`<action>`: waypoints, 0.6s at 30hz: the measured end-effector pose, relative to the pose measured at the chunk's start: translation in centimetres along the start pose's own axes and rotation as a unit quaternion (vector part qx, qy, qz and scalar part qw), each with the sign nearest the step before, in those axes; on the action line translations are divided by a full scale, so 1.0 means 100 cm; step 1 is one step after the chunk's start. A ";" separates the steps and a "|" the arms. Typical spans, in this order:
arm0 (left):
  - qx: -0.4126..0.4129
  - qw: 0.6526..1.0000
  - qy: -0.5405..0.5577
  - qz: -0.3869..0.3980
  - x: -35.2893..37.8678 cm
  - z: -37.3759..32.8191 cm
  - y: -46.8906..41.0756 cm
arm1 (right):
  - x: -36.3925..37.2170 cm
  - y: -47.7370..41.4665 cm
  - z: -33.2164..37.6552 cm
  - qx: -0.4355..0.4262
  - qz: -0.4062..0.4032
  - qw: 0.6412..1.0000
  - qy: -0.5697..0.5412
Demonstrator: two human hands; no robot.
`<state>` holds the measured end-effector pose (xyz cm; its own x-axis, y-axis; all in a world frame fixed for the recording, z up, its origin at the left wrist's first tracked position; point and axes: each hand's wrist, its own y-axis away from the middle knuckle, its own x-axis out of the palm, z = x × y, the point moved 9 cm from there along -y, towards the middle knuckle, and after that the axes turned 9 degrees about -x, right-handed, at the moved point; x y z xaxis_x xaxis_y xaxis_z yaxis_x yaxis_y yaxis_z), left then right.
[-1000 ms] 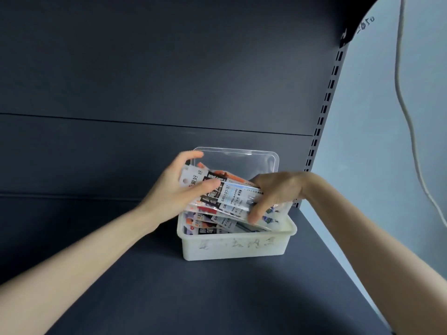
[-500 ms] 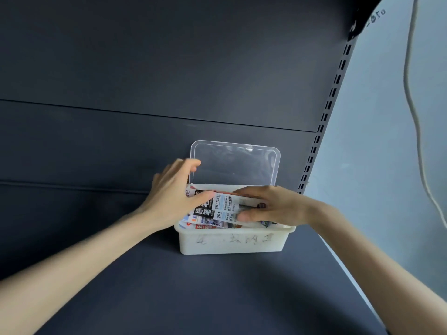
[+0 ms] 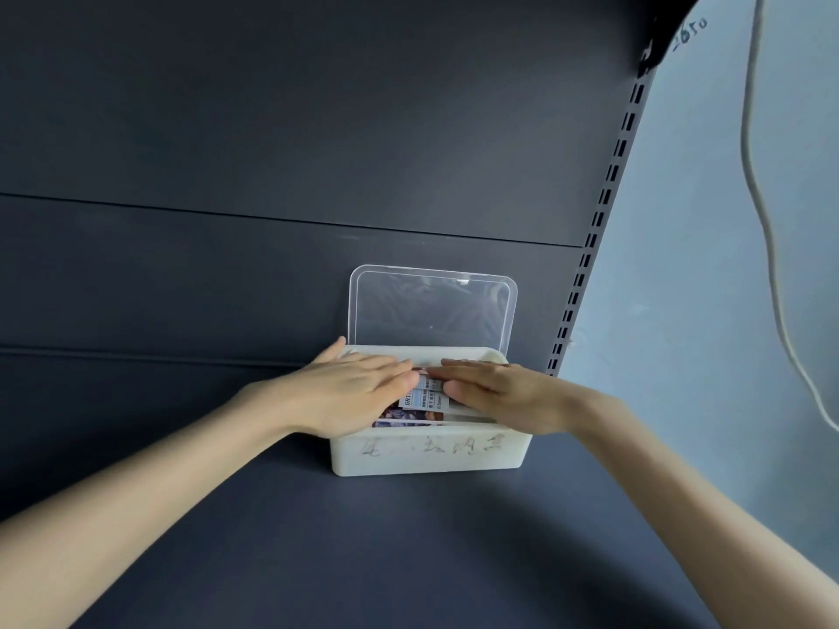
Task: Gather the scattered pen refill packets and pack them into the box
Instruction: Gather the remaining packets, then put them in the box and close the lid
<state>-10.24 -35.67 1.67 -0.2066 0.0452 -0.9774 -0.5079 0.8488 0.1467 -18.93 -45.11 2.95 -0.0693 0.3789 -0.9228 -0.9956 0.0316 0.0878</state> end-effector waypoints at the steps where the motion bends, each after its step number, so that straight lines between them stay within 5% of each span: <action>1: 0.000 1.000 0.003 -0.007 -0.001 0.002 0.000 | 0.001 -0.001 -0.003 0.009 0.008 1.000 -0.001; 5: 0.011 1.000 0.016 0.019 -0.001 0.002 -0.007 | 0.003 -0.002 -0.005 0.033 0.003 0.998 0.054; 11: 0.017 0.987 0.063 -0.145 -0.026 -0.004 0.012 | -0.018 0.003 -0.004 -0.022 -0.140 0.990 0.000; 14: 0.007 0.998 -0.004 -0.065 -0.007 -0.006 0.017 | -0.021 0.004 0.000 -0.028 -0.169 0.985 -0.010; 18: -0.001 0.998 -0.055 0.028 0.004 -0.006 0.014 | -0.004 -0.008 -0.009 0.007 -0.094 0.996 -0.008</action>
<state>-11.52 -34.80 1.55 -0.1424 0.1504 -0.9783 -0.4992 0.8425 0.2022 -18.19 -46.15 2.89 0.1196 0.3795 -0.9174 -0.9900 0.1158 -0.0811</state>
